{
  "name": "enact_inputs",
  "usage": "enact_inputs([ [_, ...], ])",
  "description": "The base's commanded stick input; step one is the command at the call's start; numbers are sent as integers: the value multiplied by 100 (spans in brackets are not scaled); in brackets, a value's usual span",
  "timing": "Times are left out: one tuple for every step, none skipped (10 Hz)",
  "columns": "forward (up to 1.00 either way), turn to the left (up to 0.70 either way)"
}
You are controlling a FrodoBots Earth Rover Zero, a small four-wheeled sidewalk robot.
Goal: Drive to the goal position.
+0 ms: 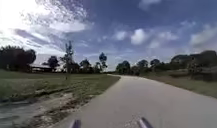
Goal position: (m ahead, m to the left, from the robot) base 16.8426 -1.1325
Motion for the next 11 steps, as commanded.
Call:
enact_inputs([
  [69, 3],
  [69, 3],
  [69, 3],
  [69, 3],
  [69, 3],
  [69, 3],
  [69, 3],
  [69, 3],
  [69, 3],
  [69, 3],
  [69, 3],
])
